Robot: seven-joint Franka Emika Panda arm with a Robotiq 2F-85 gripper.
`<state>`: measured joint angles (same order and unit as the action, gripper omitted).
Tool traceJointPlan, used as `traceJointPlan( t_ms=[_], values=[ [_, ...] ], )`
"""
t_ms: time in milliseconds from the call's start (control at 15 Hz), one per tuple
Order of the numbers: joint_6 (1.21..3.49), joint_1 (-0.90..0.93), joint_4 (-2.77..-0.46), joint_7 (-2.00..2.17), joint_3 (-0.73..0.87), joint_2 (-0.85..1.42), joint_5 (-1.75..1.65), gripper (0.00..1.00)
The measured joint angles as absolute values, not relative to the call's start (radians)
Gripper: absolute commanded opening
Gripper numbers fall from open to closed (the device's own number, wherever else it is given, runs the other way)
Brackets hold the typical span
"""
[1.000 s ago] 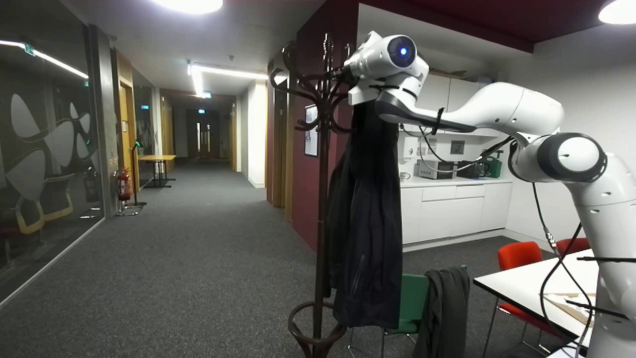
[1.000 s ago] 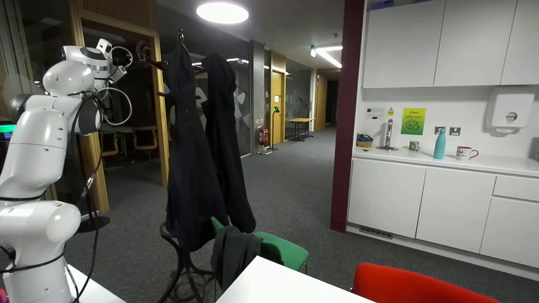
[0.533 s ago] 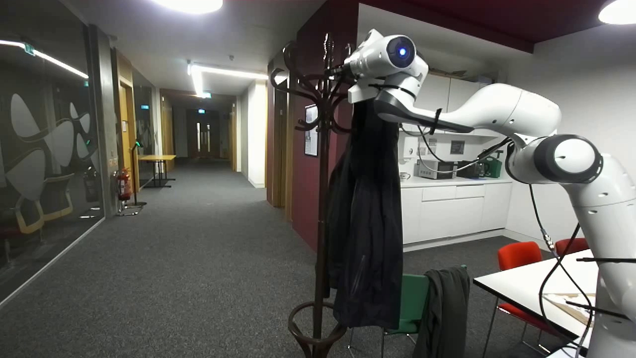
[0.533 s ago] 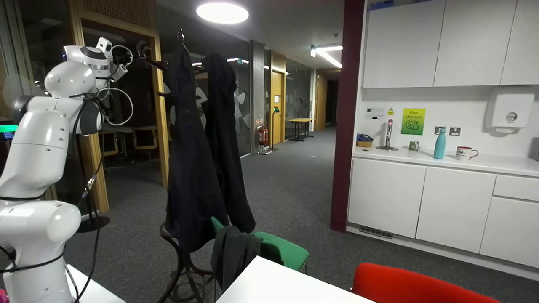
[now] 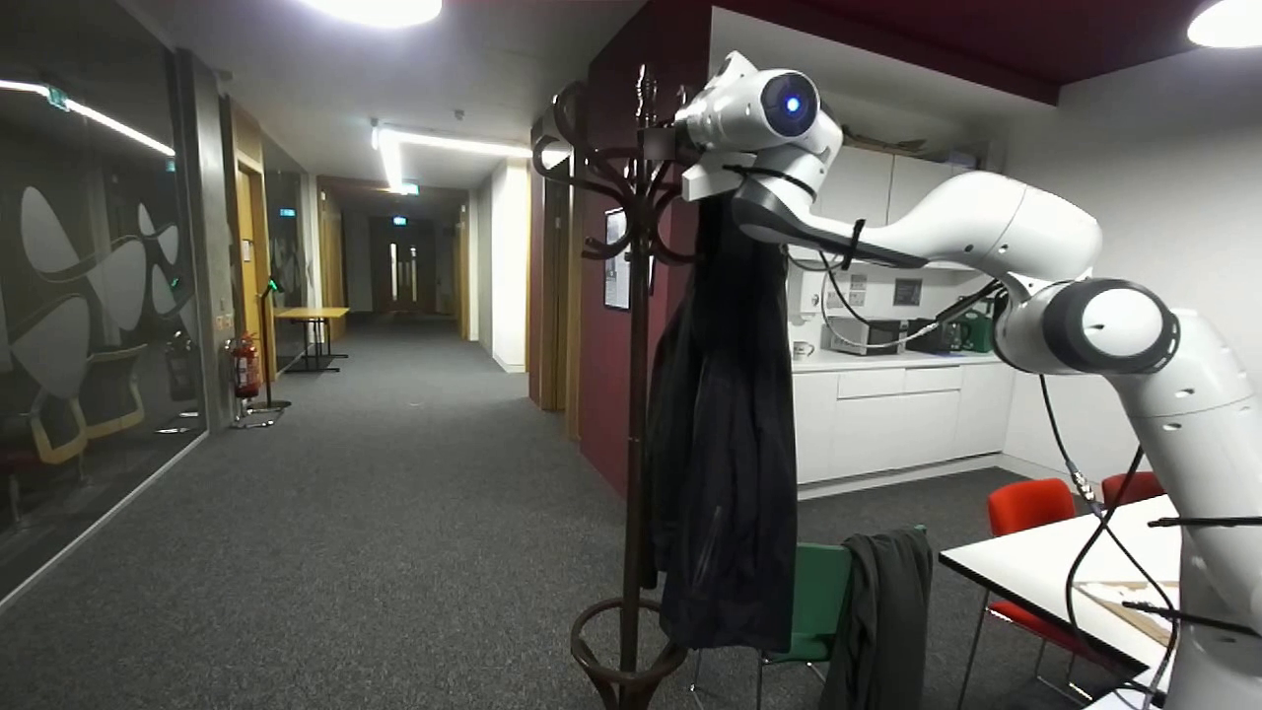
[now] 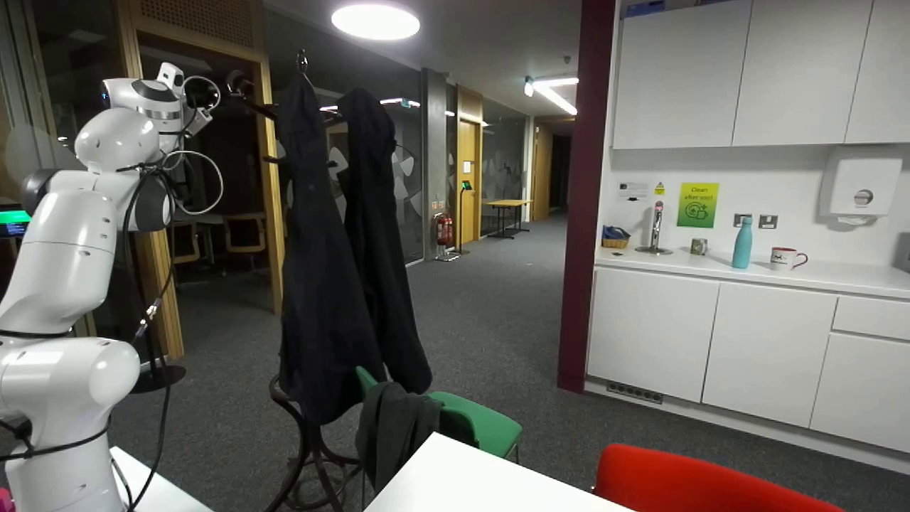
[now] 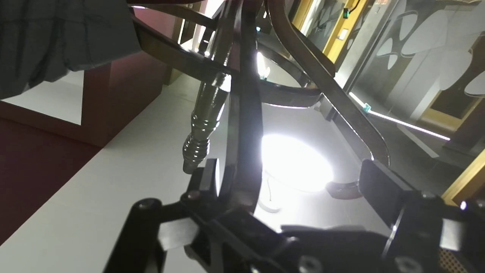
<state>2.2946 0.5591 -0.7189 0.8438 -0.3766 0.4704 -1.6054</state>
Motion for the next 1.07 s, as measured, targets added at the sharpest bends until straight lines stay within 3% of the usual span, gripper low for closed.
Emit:
traceJointPlan(
  t_ms=[1067],
  values=[
    [2.302,0.610,-0.636,0.796,-0.382,0.546,-1.604,1.00]
  ],
)
